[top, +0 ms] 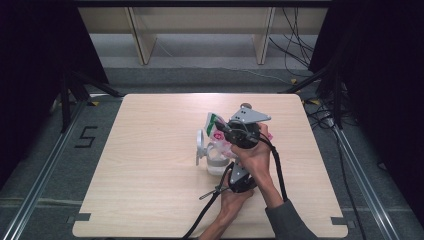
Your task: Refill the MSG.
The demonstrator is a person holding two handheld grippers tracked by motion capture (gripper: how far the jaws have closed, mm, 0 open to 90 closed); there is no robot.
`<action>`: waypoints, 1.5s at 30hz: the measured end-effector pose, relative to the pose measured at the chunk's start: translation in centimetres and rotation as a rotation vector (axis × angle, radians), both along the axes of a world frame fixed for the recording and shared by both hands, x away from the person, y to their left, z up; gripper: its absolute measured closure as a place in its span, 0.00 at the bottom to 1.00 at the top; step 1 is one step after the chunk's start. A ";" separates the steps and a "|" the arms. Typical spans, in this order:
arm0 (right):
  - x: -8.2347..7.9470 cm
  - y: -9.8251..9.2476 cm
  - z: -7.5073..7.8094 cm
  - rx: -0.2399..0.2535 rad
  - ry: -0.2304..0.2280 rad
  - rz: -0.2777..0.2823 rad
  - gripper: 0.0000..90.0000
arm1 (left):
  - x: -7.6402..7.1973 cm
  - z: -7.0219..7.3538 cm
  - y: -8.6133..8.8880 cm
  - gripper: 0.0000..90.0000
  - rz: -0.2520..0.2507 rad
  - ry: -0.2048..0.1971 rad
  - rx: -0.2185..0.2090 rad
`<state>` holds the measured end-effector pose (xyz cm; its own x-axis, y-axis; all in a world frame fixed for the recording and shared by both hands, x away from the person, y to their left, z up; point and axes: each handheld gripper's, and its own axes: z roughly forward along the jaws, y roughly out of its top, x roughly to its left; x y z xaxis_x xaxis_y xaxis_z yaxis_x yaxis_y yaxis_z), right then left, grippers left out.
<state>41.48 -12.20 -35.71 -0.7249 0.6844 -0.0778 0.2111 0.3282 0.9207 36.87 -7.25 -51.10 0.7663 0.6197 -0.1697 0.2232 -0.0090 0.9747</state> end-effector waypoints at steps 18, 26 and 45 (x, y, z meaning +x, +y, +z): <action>0.1 0.1 -0.1 0.000 0.003 0.008 0.99 | 0.0 -0.1 0.1 0.86 0.000 0.002 0.001; 0.0 0.3 -0.1 -0.012 -0.010 0.011 0.99 | 0.1 -0.1 0.1 0.86 -0.010 0.006 -0.010; -0.1 0.6 -0.2 -0.017 -0.005 0.022 0.99 | 0.1 -0.1 0.1 0.86 -0.002 0.007 -0.026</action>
<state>41.37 -11.65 -35.90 -0.7391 0.6671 -0.0927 0.1996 0.3485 0.9158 36.93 -7.10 -51.22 0.7661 0.6137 -0.1909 0.2298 0.0157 0.9731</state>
